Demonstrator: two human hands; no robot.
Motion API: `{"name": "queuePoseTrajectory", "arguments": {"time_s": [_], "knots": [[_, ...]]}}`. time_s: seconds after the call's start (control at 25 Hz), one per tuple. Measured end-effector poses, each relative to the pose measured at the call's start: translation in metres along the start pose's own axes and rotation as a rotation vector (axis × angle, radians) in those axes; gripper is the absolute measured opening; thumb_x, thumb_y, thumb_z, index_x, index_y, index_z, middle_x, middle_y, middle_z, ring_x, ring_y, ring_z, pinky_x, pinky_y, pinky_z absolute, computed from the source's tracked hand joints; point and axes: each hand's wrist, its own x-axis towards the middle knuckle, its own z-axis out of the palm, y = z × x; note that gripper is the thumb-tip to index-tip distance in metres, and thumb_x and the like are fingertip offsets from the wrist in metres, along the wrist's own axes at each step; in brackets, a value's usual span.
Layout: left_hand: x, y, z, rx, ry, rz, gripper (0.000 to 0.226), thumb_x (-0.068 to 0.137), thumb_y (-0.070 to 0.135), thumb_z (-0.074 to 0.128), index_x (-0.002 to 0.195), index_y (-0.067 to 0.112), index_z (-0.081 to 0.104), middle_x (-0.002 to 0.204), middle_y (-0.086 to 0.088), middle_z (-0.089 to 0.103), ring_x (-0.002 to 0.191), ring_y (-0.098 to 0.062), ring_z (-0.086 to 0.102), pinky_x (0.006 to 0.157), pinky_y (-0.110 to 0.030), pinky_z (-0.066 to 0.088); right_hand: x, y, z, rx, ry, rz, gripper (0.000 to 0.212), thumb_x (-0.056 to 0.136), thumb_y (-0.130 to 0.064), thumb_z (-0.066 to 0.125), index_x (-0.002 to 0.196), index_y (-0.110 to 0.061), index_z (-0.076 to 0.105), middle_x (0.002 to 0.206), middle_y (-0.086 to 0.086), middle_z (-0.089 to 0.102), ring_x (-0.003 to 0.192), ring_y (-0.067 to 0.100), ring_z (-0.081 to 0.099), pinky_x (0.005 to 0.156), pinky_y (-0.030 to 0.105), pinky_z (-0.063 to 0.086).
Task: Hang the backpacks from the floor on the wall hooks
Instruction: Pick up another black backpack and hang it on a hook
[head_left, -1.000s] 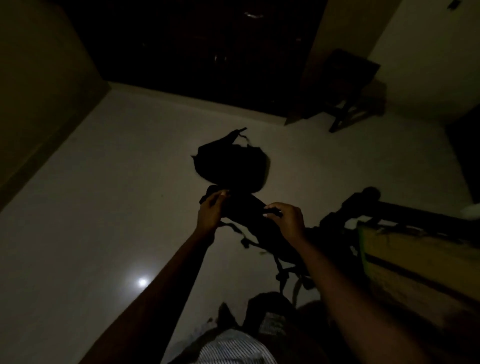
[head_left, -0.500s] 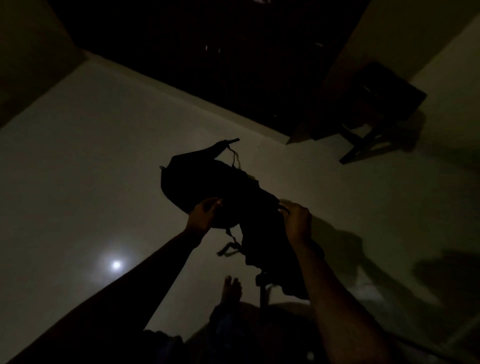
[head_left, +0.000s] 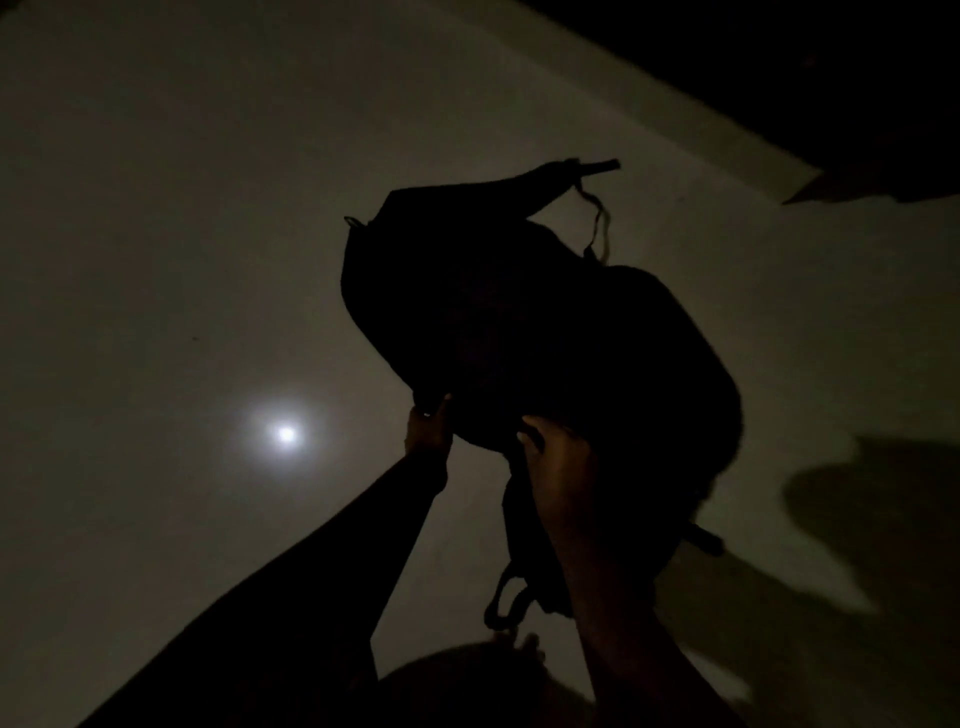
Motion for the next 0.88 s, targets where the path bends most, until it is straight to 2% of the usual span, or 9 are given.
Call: {"name": "queuePoseTrajectory", "arguments": {"time_s": [0.04,0.12,0.2,0.28,0.36,0.44,0.56,0.68,0.88], "knots": [[0.027,-0.01,0.003,-0.065,-0.011,-0.01,0.058,0.092,0.033,0.053,0.142,0.011,0.035,0.123,-0.013,0.059,0.109,-0.029,0.057,0.094,-0.035,0.044,0.006,0.006,0.03,0.016,-0.033,0.019,0.029,0.085,-0.014,0.065,0.111,-0.004,0.066,0.115,0.016,0.068,0.106,0.027,0.064,0.097,0.031,0.047],[0.073,-0.028,0.012,-0.144,-0.031,-0.011,0.062,0.089,0.035,0.058,0.142,0.013,0.036,0.132,-0.013,0.055,0.117,-0.028,0.054,0.095,-0.032,0.044,0.017,0.022,0.08,0.063,-0.044,0.041,0.031,0.086,-0.015,0.063,0.115,-0.004,0.064,0.119,0.015,0.066,0.111,0.026,0.061,0.099,0.026,0.042],[0.109,-0.042,0.019,-0.212,-0.034,-0.024,0.069,0.084,0.037,0.064,0.143,0.014,0.036,0.14,-0.012,0.049,0.124,-0.029,0.05,0.103,-0.037,0.044,0.027,0.036,0.112,0.116,-0.042,0.058,0.03,0.085,-0.012,0.063,0.113,-0.002,0.064,0.117,0.017,0.067,0.109,0.027,0.062,0.093,0.018,0.039],[0.135,-0.051,0.023,-0.242,-0.043,-0.054,0.073,0.081,0.035,0.068,0.141,0.009,0.037,0.138,-0.014,0.05,0.122,-0.031,0.052,0.102,-0.04,0.047,0.036,0.047,0.13,0.128,-0.045,0.043,0.029,0.085,-0.012,0.064,0.112,-0.002,0.065,0.115,0.016,0.068,0.108,0.026,0.062,0.091,0.015,0.038],[0.149,-0.049,0.02,-0.151,-0.063,-0.101,0.064,0.084,0.03,0.066,0.137,0.002,0.042,0.123,-0.017,0.059,0.104,-0.03,0.059,0.083,-0.027,0.055,0.045,0.055,0.138,0.143,-0.037,0.025,0.03,0.083,-0.011,0.066,0.111,-0.002,0.066,0.115,0.016,0.067,0.109,0.025,0.062,0.095,0.023,0.044],[0.148,-0.045,0.014,-0.14,-0.141,-0.1,0.049,0.09,0.018,0.058,0.133,-0.003,0.045,0.123,-0.022,0.059,0.091,-0.028,0.056,0.071,-0.025,0.051,0.042,0.051,0.134,0.161,-0.01,0.013,0.031,0.082,-0.011,0.067,0.111,-0.002,0.066,0.116,0.015,0.067,0.11,0.024,0.061,0.095,0.024,0.045],[0.105,-0.04,-0.011,-0.225,-0.221,-0.002,0.042,0.093,0.017,0.053,0.132,0.003,0.047,0.135,-0.019,0.053,0.098,-0.024,0.055,0.086,-0.031,0.044,0.016,0.029,0.11,0.154,0.003,-0.006,0.03,0.08,-0.01,0.07,0.109,-0.003,0.067,0.115,0.013,0.068,0.109,0.024,0.062,0.094,0.021,0.043],[0.031,-0.035,-0.038,-0.282,-0.234,0.016,0.043,0.094,0.022,0.05,0.135,0.008,0.046,0.136,-0.013,0.052,0.119,-0.028,0.052,0.093,-0.032,0.04,-0.022,-0.003,0.066,0.167,0.019,-0.027,0.027,0.079,-0.011,0.071,0.106,-0.007,0.07,0.11,0.011,0.071,0.105,0.023,0.064,0.087,0.019,0.042],[-0.122,-0.006,-0.122,-0.512,-0.149,0.029,0.044,0.097,0.015,0.043,0.14,0.006,0.039,0.137,-0.014,0.05,0.124,-0.031,0.049,0.095,-0.036,0.044,-0.098,-0.11,-0.029,0.259,-0.209,-0.006,0.029,0.083,-0.008,0.065,0.112,-0.005,0.066,0.115,0.014,0.067,0.108,0.027,0.061,0.095,0.027,0.044]]}}
